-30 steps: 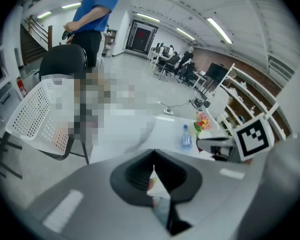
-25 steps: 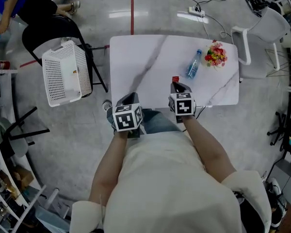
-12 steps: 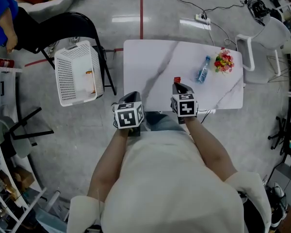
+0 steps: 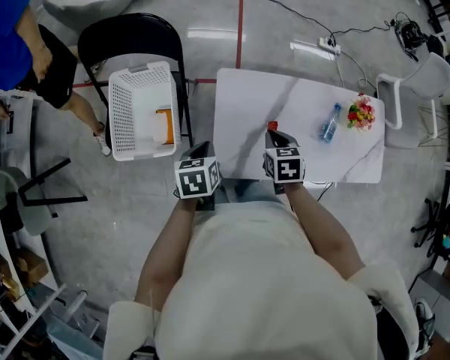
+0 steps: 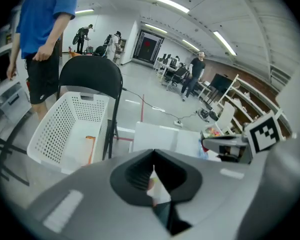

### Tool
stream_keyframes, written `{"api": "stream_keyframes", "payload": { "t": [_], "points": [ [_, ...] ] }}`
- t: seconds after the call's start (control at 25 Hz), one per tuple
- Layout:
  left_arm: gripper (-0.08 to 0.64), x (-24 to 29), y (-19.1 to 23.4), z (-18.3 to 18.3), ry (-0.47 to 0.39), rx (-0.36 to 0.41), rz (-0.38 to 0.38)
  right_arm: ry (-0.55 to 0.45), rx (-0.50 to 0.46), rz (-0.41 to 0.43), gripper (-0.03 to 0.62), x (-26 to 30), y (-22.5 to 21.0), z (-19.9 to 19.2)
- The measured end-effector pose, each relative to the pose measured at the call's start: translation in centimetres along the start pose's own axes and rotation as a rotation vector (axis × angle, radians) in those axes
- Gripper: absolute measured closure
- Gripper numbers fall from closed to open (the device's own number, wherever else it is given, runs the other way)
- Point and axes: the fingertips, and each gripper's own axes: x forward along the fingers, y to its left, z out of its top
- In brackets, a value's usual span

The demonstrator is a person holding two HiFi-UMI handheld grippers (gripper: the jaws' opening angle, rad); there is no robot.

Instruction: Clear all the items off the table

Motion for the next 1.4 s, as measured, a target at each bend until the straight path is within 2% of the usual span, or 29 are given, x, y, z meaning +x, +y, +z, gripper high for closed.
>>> {"api": "stream_keyframes", "payload": {
  "t": [0.64,1.4],
  "points": [
    [0.552,-4.6,12.2,0.3,-0.071,-0.17,0.124,-0.01,-0.2,0.166,0.588,4.7,13.2,6.6],
    [0.552,-9.5,23.0,-1.4,-0.113,-0.313,0.236,-0.003,-0.341,0.324,0.588,8.2,27.5,9.9]
  ]
}}
